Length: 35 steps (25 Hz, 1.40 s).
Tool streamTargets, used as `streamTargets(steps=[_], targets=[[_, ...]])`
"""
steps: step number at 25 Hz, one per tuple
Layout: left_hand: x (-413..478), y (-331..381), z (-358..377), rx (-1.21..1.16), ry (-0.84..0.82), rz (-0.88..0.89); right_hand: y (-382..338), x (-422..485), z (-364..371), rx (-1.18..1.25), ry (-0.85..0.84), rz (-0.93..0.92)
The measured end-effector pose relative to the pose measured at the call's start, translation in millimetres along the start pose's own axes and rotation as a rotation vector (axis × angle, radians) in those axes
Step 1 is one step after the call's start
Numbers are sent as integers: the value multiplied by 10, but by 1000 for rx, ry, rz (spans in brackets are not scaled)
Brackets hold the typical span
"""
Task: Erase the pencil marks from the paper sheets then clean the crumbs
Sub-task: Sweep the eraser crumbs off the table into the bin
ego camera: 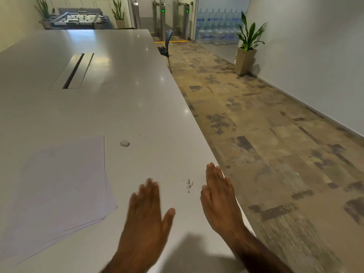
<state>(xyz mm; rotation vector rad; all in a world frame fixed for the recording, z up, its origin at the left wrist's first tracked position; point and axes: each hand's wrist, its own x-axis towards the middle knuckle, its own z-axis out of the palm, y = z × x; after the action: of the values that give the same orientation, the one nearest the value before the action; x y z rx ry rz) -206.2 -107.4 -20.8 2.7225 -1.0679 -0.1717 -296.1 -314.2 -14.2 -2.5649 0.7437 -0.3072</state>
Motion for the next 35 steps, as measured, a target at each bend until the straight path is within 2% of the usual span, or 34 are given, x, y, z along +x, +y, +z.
streamTargets(steps=[2, 5, 10, 13, 16, 18, 22, 30, 35], targets=[[-171, -95, -13, 67, -47, -141, -2, 1, 5, -22, -1, -3], [-45, 28, -25, 72, -72, -154, 7, 15, 16, -41, -12, -9], [569, 396, -18, 42, -108, 136, -7, 21, 1, -26, -29, -9], [508, 304, -34, 4, -90, 245, -41, -15, -62, -75, -45, -12], [140, 60, 27, -11, -47, 119, -92, -305, 13, -280, -78, -52], [-5, -20, 0, 54, -88, 50, -172, -463, 81, -348, -99, -52], [12, 67, -78, 78, -176, 33, -276, -294, 127, -452, -162, -39], [22, 48, -67, 63, -184, 29, -195, -255, 57, -425, -214, -266], [43, 49, -27, 84, -193, 21, -156, 96, -16, -402, -261, -265]])
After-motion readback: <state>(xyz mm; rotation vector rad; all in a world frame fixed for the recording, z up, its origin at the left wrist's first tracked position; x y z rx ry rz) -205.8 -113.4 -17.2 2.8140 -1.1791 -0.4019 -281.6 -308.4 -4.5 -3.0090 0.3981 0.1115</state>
